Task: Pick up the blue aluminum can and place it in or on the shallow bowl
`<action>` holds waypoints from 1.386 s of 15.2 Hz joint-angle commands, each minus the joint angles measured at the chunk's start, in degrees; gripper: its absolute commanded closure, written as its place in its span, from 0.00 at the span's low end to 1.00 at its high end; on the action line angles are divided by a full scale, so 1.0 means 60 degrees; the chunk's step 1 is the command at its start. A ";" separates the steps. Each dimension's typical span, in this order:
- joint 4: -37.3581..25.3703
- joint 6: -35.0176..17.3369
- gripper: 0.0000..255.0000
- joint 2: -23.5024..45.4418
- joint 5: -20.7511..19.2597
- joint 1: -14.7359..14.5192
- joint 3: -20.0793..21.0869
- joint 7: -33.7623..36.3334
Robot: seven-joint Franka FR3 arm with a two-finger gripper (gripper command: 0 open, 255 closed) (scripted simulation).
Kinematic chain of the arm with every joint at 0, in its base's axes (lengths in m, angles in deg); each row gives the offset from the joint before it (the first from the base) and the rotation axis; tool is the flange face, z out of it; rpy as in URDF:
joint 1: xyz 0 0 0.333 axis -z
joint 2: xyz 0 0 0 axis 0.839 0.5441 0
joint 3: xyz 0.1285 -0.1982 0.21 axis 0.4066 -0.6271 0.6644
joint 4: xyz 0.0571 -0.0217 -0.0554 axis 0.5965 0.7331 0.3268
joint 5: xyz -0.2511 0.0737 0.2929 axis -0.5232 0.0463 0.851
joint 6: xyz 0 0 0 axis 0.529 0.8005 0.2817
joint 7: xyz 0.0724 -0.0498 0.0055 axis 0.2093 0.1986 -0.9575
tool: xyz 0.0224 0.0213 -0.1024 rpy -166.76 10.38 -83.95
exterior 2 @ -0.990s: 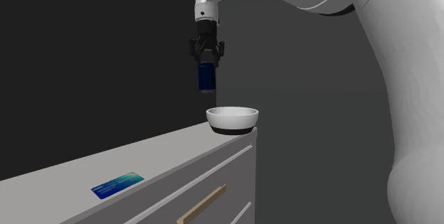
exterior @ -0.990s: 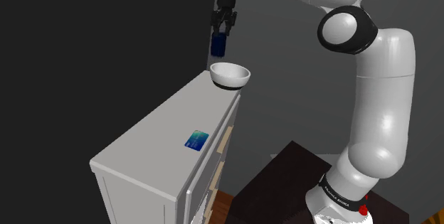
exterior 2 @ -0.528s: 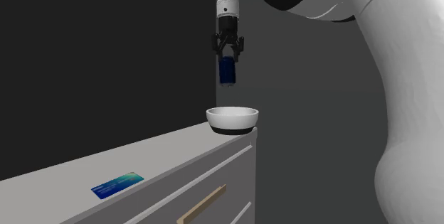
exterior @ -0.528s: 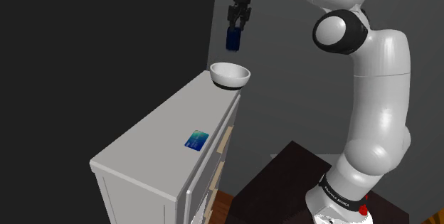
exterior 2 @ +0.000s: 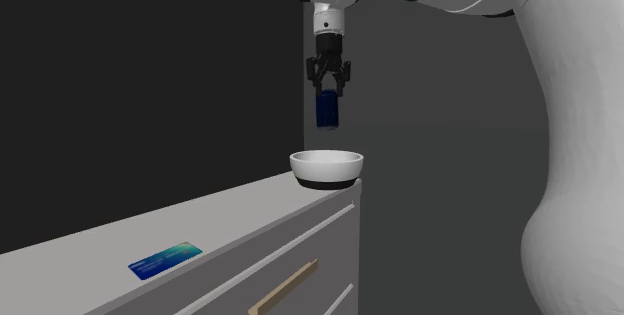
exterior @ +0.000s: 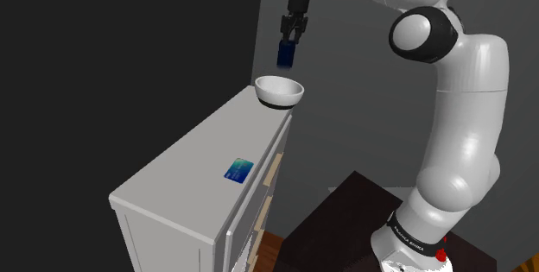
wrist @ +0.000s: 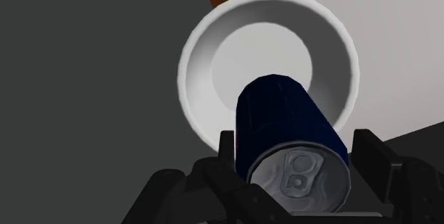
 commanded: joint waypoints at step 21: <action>0.3368 -0.2527 1.00 -0.0853 0.0047 0.0070 0.0001 0.0041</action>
